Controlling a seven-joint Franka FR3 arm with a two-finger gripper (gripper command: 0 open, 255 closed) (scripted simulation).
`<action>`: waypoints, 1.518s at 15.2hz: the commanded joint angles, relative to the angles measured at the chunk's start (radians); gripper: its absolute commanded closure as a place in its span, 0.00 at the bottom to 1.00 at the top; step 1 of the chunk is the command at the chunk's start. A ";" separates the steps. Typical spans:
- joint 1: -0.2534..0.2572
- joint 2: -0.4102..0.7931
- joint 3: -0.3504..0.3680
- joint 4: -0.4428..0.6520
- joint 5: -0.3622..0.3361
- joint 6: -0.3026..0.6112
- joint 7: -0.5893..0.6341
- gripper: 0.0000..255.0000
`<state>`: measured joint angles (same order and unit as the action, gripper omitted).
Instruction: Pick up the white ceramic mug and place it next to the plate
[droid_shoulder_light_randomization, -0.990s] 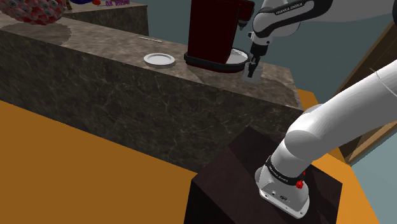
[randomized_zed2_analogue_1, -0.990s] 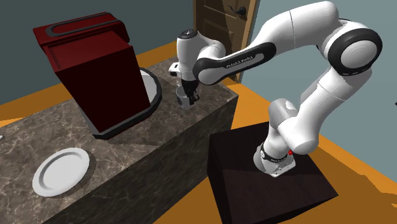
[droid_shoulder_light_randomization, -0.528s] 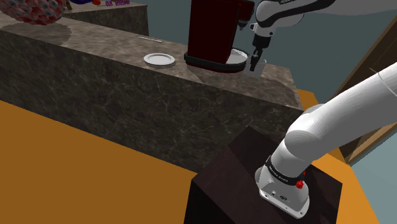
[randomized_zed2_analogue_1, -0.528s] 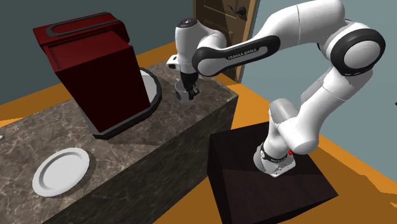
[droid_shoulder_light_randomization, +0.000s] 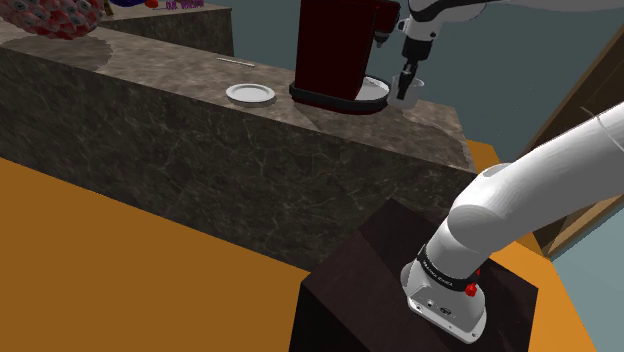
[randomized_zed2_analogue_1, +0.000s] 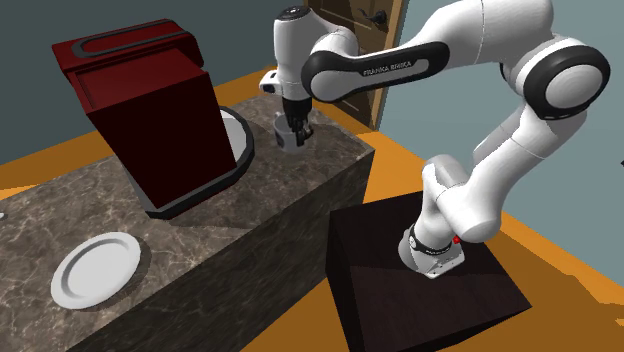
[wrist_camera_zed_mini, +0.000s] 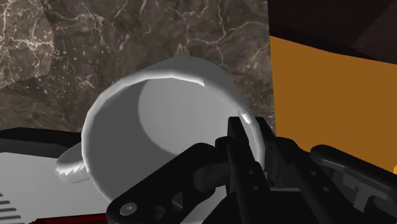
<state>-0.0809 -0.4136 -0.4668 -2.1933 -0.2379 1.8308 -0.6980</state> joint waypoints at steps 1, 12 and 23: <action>0.001 0.000 0.003 0.025 0.002 -0.026 -0.003 1.00; 0.082 0.242 0.042 0.267 0.115 -0.049 0.060 1.00; 0.120 0.634 0.081 0.714 0.270 -0.138 0.113 1.00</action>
<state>0.0359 0.1759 -0.3931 -1.5440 0.0140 1.7139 -0.5896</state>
